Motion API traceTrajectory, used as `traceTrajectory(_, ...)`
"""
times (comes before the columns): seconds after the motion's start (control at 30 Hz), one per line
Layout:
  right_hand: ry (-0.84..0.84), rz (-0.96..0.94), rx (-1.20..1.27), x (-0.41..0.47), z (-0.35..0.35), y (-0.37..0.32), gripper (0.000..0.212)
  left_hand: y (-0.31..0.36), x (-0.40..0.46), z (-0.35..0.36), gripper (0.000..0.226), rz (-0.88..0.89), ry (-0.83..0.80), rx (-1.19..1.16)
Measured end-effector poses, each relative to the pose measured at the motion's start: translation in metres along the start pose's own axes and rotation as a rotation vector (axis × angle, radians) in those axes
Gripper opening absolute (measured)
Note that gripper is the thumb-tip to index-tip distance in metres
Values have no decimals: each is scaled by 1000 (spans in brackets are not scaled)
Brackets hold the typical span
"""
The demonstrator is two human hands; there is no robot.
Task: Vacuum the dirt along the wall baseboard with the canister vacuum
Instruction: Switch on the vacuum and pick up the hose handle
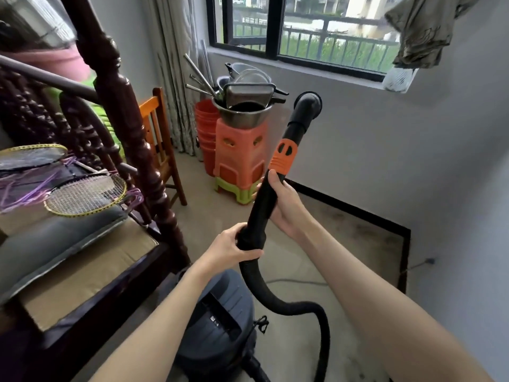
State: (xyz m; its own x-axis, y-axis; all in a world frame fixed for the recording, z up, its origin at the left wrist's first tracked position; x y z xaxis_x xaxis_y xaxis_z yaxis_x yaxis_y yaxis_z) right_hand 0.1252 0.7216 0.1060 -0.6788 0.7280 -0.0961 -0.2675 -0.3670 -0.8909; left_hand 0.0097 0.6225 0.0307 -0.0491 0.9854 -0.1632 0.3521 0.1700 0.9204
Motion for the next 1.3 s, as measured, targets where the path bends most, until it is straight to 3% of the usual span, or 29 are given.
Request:
traceTrajectory(0.4,95,229,23,81,-13,107,23,-114,34,-22,58,-232,-148,-61)
traceTrajectory(0.67,137,340,64,128,-37,176,24,-191,34,-24,51,-381,-147,-139)
traceTrajectory(0.83,184,394,94,150,-62,195,24,-245,41,-45,44,-571,93,44)
traceTrajectory(1.0,219,488,18,161,-81,216,26,-280,72,-41,52,-673,80,167)
traceTrajectory(1.1,216,523,6,160,-89,224,26,-289,89,-32,42,-782,166,201)
traceTrajectory(1.3,229,516,36,163,-95,226,26,-292,104,-14,48,-887,317,209)
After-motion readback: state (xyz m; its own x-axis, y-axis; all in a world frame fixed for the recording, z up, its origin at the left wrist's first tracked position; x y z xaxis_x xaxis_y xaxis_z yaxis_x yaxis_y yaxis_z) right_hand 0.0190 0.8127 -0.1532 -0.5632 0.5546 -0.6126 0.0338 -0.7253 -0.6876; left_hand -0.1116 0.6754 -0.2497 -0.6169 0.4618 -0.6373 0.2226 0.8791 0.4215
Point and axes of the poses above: each hand's wrist, its own x-axis towards the middle knuckle, its own z-axis out of the palm, y = z × x, the point moved 1 cm from there along x, towards the middle knuckle, and after that the axes turned 7 degrees about -y, right-handed, at the moved point
